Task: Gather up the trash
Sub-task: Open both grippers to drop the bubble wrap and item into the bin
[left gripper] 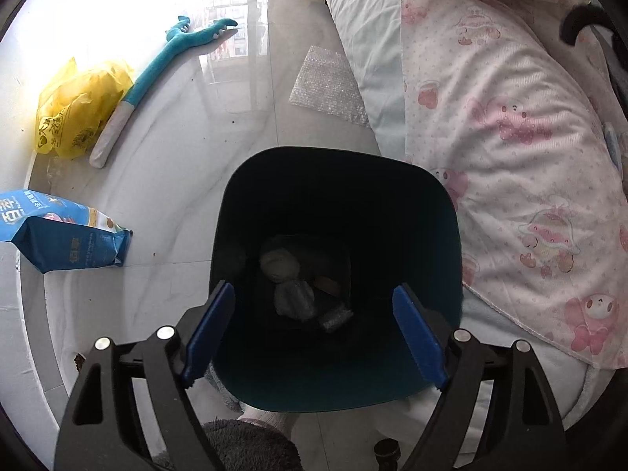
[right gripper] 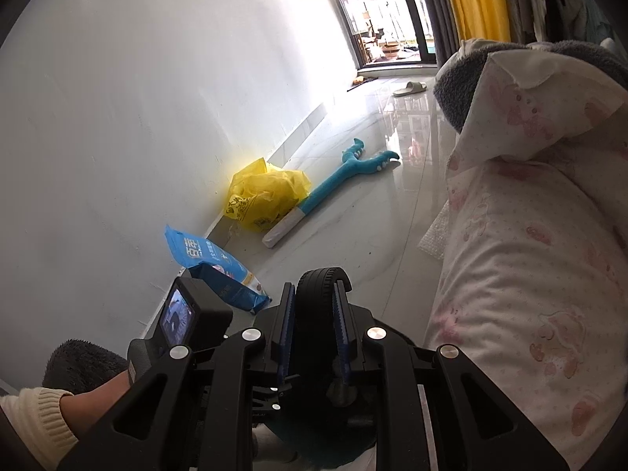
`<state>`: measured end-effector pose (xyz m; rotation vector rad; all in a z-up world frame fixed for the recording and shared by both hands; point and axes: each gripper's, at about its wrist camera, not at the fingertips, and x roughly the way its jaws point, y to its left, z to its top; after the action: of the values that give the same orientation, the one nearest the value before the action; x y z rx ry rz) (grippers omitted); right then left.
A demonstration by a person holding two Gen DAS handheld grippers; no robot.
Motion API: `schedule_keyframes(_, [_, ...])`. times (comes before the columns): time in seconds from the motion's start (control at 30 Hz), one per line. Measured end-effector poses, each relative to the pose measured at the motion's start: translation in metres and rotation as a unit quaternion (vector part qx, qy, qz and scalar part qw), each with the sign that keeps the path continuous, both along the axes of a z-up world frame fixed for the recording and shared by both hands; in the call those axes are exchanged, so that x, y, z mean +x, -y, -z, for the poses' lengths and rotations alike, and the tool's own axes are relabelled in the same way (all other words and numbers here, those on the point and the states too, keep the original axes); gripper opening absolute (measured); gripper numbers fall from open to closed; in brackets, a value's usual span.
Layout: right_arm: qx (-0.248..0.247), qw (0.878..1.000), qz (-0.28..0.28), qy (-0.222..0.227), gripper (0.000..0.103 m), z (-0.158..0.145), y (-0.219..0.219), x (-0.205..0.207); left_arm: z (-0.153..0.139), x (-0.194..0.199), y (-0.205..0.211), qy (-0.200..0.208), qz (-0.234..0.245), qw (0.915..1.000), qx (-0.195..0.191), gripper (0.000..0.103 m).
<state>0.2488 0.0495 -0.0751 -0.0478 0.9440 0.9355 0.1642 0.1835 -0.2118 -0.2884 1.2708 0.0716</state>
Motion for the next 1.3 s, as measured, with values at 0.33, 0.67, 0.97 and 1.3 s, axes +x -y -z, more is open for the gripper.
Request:
schedule_keyframes(0.33, [-0.040, 0.998, -0.010, -0.052, 0.019, 0.041, -0.029, 0.004, -0.022, -0.014, -0.030, 0.040, -0.024, 0.9989, 0.006, 0.087])
schedule_keyframes(0.67, [-0.063, 0.992, -0.018, -0.106, 0.020, 0.082, -0.059, 0.001, -0.049, -0.033, -0.057, 0.092, -0.043, 0.9948, 0.012, 0.087])
schedule_keyframes(0.97, [-0.083, 0.985, -0.010, -0.154, 0.020, 0.120, -0.071, 0.002, -0.090, -0.045, -0.062, 0.169, -0.035, 0.9837, 0.050, 0.085])
schedule_keyframes(1.3, [-0.150, 0.971, -0.034, -0.181, 0.020, 0.163, -0.084, -0.013, -0.130, -0.055, -0.058, 0.244, -0.032, 0.9689, 0.030, 0.073])
